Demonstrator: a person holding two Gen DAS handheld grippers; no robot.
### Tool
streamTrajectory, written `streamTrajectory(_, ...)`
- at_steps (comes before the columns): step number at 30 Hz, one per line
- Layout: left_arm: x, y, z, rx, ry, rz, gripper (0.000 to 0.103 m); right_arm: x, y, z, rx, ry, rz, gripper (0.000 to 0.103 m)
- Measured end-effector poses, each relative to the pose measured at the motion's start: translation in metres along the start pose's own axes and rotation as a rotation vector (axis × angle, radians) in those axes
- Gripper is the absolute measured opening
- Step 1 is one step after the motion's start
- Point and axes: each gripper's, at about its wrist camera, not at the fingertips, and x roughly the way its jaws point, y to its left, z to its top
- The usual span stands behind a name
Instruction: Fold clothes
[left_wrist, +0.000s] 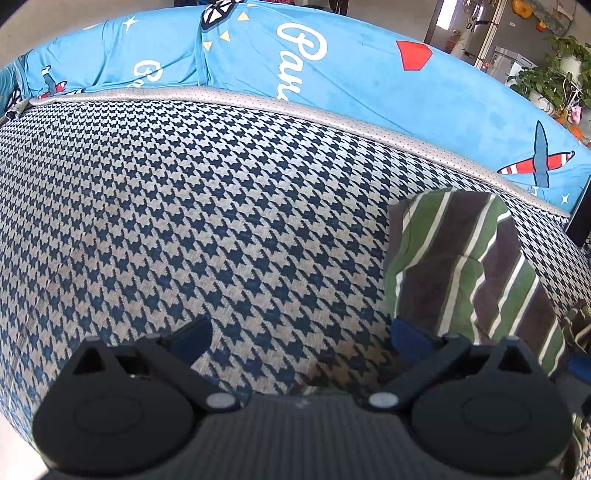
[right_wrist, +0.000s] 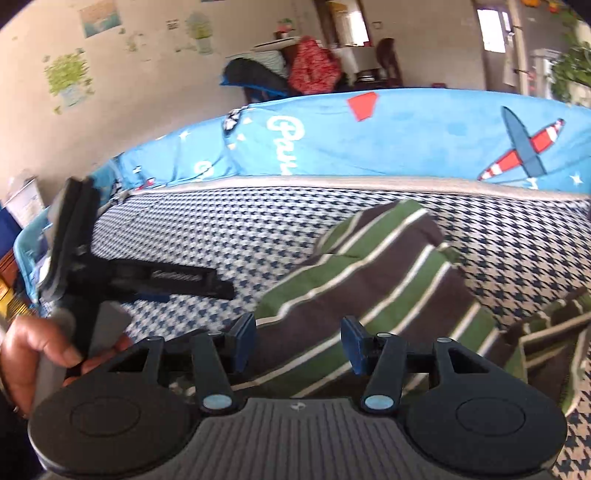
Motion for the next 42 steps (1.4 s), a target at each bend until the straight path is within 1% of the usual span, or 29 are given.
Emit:
streamTrajectory(2,0.003,-0.005,-0.002,0.007,0.012,-0.013,0.103,0.004,-0.013,0.004,0.045,0.005,-0.056,0.051)
streamTrajectory(7,0.01,-0.03,-0.006,0.041,0.038,-0.028,0.103,0.017,-0.032,0.011,0.087,0.034,-0.135,0.053)
streamTrajectory(9,0.014,-0.037,-0.007,0.055,0.048,-0.028,0.103,0.023,-0.036,0.014,0.081,0.038,-0.156,0.056)
streamTrajectory(11,0.019,-0.044,-0.008,0.07,0.058,-0.023,0.103,0.029,-0.04,0.017,0.07,0.031,-0.181,0.064)
streamTrajectory(14,0.022,-0.05,-0.009,0.082,0.063,-0.022,0.103,0.039,-0.05,0.022,0.07,0.023,-0.238,0.072)
streamTrajectory(16,0.022,-0.054,-0.01,0.083,0.069,-0.025,0.103,0.046,-0.057,0.025,0.072,0.02,-0.274,0.075)
streamTrajectory(18,0.019,-0.058,-0.014,0.081,0.083,-0.033,0.103,0.055,-0.068,0.028,0.082,0.034,-0.296,0.077)
streamTrajectory(20,0.019,-0.061,-0.016,0.087,0.096,-0.042,0.103,0.067,-0.076,0.027,0.094,0.069,-0.313,0.084)
streamTrajectory(22,0.019,-0.065,-0.019,0.104,0.099,-0.044,0.103,0.081,-0.085,0.023,0.114,0.122,-0.319,0.085)
streamTrajectory(24,0.018,-0.07,-0.021,0.122,0.096,-0.041,0.103,0.093,-0.089,0.018,0.117,0.161,-0.305,0.085)
streamTrajectory(25,0.018,-0.072,-0.022,0.13,0.096,-0.041,0.103,0.097,-0.088,0.015,0.094,0.157,-0.304,0.09)
streamTrajectory(27,0.017,-0.076,-0.024,0.139,0.095,-0.038,0.103,0.103,-0.082,0.012,0.033,0.157,-0.32,0.091)
streamTrajectory(28,0.017,-0.077,-0.024,0.143,0.094,-0.037,0.103,0.105,-0.079,0.011,0.001,0.155,-0.332,0.088)
streamTrajectory(29,0.018,-0.079,-0.024,0.146,0.093,-0.035,0.103,0.105,-0.075,0.01,-0.025,0.143,-0.338,0.079)
streamTrajectory(30,0.018,-0.079,-0.025,0.147,0.093,-0.035,0.103,0.105,-0.073,0.009,-0.039,0.131,-0.332,0.073)
streamTrajectory(32,0.018,-0.08,-0.025,0.143,0.094,-0.034,0.103,0.103,-0.069,0.011,-0.052,0.118,-0.312,0.046)
streamTrajectory(33,0.018,-0.081,-0.025,0.141,0.094,-0.034,0.103,0.104,-0.067,0.011,-0.053,0.115,-0.306,0.04)
streamTrajectory(34,0.018,-0.081,-0.025,0.138,0.095,-0.034,0.103,0.104,-0.067,0.012,-0.05,0.114,-0.299,0.027)
streamTrajectory(35,0.017,-0.081,-0.026,0.138,0.094,-0.033,0.103,0.104,-0.066,0.012,-0.047,0.112,-0.294,0.018)
streamTrajectory(38,0.015,-0.082,-0.026,0.139,0.084,-0.025,0.103,0.104,-0.066,0.014,-0.024,0.101,-0.283,0.011)
streamTrajectory(39,0.014,-0.082,-0.026,0.138,0.079,-0.022,0.103,0.102,-0.066,0.016,-0.016,0.087,-0.278,0.01)
streamTrajectory(42,0.011,-0.082,-0.025,0.123,0.055,-0.011,0.103,0.091,-0.062,0.024,-0.008,0.007,-0.276,0.009)
